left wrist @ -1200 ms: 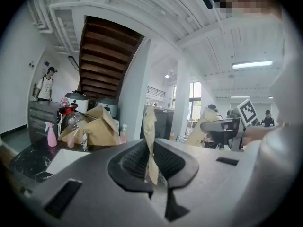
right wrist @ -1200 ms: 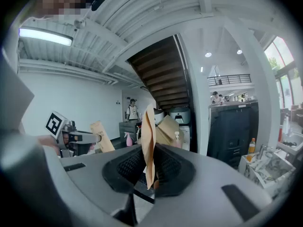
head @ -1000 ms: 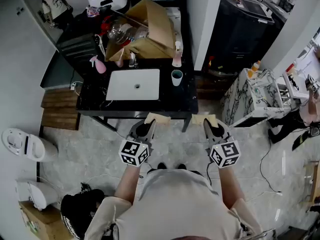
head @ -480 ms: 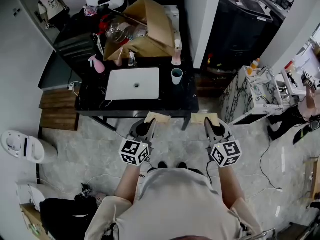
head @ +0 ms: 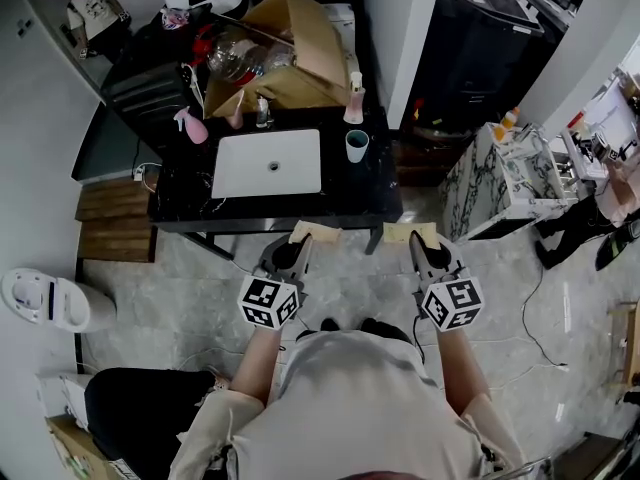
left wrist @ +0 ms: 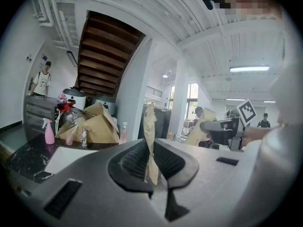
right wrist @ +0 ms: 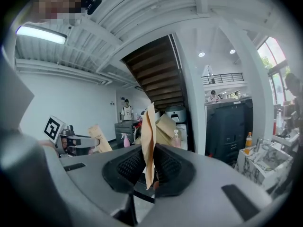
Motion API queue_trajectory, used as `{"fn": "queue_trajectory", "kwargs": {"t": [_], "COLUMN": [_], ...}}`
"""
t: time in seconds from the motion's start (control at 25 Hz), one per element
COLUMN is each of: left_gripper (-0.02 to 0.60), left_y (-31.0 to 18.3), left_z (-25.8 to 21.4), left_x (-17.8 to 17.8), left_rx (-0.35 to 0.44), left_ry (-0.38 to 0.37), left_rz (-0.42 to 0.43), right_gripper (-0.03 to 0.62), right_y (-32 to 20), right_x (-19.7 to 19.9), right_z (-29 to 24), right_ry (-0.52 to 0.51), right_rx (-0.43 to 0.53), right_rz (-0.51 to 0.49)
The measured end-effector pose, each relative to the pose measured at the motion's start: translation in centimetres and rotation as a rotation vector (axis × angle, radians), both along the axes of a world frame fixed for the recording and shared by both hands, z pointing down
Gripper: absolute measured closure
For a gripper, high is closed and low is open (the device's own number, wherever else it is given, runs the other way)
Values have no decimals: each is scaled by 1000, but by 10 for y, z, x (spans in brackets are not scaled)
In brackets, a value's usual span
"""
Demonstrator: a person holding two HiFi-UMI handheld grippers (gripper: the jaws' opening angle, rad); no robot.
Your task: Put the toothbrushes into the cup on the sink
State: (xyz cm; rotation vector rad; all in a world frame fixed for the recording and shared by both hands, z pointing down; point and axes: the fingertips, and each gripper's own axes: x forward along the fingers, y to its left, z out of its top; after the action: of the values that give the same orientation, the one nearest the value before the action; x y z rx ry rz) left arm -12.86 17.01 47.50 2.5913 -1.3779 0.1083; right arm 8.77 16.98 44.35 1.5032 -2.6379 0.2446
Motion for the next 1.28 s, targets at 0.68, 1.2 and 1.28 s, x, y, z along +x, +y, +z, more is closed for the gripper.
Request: {"fn": "queue_trajectory", "kwargs": {"t": [0.68, 1.2, 1.28], "left_gripper": [546, 546, 546], "left_y": [-19, -106, -125], "left_z": [9, 19, 19], "left_x": [-17, -10, -6], "left_rx": [-11, -28, -34], "left_ry": [11, 9, 5], "left_rz": [35, -39, -47], "right_gripper": [534, 534, 534], "right_y": [-13, -114, -135], "right_x": [-11, -3, 0], "right_z": [3, 14, 16], "right_ry": [-13, 2, 1], "right_rx": [-5, -13, -21], "right_rz": [64, -8, -18]}}
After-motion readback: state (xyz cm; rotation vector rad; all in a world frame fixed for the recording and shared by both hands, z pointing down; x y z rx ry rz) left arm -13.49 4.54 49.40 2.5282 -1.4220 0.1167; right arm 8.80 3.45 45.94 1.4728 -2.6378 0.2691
